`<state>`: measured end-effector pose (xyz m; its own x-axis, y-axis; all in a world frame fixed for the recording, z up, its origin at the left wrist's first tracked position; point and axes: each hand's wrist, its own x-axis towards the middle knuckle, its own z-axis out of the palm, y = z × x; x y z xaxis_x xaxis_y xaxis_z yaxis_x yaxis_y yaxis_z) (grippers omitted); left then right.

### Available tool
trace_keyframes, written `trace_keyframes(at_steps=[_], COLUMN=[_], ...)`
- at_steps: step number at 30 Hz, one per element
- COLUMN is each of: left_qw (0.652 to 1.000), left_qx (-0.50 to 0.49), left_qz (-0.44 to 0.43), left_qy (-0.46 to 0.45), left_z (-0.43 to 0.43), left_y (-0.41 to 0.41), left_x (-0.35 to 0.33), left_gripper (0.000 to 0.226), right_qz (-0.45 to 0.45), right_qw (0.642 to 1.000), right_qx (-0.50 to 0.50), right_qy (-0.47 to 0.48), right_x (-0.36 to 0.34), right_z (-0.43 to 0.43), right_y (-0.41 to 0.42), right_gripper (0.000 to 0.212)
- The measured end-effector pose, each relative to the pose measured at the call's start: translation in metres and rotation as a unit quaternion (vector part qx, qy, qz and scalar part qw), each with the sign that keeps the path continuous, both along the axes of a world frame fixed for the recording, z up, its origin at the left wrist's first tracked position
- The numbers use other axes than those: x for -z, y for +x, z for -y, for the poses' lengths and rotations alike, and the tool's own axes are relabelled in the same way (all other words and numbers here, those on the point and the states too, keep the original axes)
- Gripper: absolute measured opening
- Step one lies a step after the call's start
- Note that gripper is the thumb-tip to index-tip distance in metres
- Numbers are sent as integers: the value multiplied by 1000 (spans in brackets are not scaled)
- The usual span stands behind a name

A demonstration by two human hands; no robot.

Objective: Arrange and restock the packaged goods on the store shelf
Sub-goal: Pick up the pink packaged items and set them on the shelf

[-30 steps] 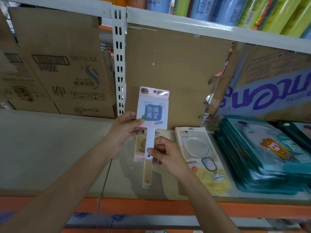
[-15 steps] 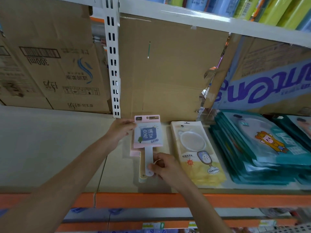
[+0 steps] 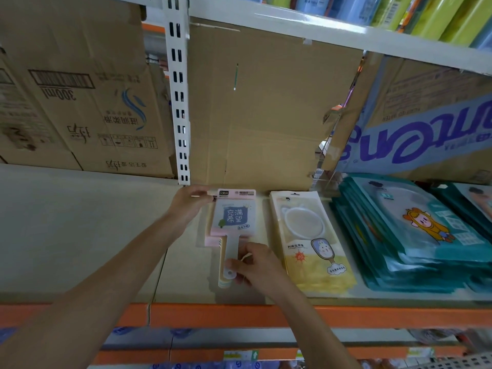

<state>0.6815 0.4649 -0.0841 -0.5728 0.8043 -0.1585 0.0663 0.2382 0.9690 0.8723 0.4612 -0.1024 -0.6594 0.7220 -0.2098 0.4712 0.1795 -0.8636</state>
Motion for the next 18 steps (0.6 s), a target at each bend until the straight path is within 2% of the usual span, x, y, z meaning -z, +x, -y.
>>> trace_keyframes(at_steps=[3,8,10,11,14,18], left_qw=[1000,998,997,997,996,995], left_qx=[4,44,57,62,74,91], left_qz=[0,16,35,38,38,-11], left_qy=[-18,-28,-27,-27,-23,-27], left_z=[0,2,3,3,3,2], left_y=[-2,0,0,0,0,0], left_x=[6,10,12,13,15,15], left_gripper=[45,55,57,58,61,62], right_qz=[23,78,83,85,93,83], right_qw=[1000,991,989,989,989,988], right_qx=[-15,-77,-92,-95,-81,-77], right_qy=[7,74,85,80,81,101], right_x=[-3,-9,-9,-9,-4,-2], right_z=[-2,-2,-2,-2,-3,-3], right_y=[1,4,4,4,2,2], right_gripper=[18,27,20,9,22,30])
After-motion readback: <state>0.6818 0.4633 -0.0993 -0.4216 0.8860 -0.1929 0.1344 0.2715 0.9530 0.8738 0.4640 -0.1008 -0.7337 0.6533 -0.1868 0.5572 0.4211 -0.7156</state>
